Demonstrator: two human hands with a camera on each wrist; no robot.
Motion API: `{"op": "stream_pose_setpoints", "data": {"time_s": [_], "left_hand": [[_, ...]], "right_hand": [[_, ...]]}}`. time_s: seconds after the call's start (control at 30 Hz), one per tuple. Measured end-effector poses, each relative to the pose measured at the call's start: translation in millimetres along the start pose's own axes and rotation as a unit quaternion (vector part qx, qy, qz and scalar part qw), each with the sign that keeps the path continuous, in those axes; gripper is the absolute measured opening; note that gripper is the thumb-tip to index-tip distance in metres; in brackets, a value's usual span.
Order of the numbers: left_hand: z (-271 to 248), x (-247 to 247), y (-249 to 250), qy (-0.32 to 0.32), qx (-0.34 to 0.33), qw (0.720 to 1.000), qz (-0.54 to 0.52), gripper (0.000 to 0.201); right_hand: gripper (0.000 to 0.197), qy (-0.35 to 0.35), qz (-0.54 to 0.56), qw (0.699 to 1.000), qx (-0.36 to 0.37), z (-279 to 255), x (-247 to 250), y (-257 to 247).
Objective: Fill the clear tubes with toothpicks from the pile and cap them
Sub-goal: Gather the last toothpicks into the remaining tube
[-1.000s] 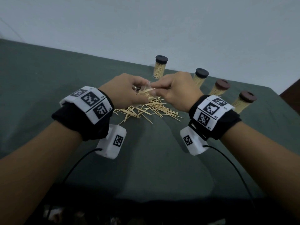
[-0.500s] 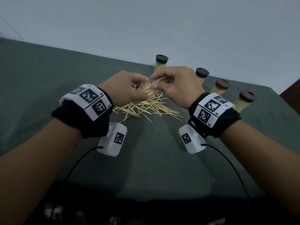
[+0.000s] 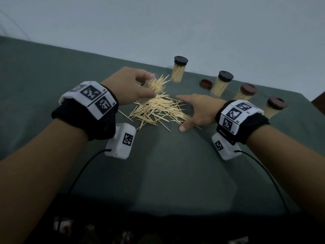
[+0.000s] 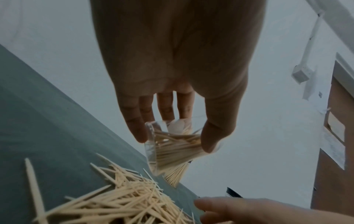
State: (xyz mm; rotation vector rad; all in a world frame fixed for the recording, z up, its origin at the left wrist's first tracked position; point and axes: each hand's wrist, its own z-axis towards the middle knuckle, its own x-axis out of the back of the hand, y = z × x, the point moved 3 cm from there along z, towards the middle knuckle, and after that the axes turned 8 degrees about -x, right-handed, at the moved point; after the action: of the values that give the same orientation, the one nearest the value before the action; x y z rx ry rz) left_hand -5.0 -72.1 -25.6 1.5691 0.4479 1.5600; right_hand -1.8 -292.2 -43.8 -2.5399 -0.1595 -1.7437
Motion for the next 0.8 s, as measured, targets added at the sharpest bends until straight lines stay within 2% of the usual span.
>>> {"op": "stream_pose_setpoints", "data": {"time_s": [0.17,0.47,0.63,0.8], "left_hand": [[1.9,0.3,-0.2,0.001,-0.006,1.0,0.005,0.049],[3.2,-1.0,-1.4,0.004,-0.008,1.0,0.004,0.047],[2.8,-2.2,-0.2,-0.001,-0.008,1.0,0.022,0.049],[2.4,-1.5,-0.6,0.0,-0.004,0.999,0.035,0.05]], "right_hand": [[0.097,0.025,0.018,0.999,0.023,17.9,3.5,-12.1],[0.047,0.102,0.011,0.99,0.096,29.2,10.0,-39.5],[0.032,0.124,-0.031,0.986,0.111,20.1,11.9,-44.2],[0.017,0.131,-0.011,0.986,0.106,14.1,8.5,-30.4]]}}
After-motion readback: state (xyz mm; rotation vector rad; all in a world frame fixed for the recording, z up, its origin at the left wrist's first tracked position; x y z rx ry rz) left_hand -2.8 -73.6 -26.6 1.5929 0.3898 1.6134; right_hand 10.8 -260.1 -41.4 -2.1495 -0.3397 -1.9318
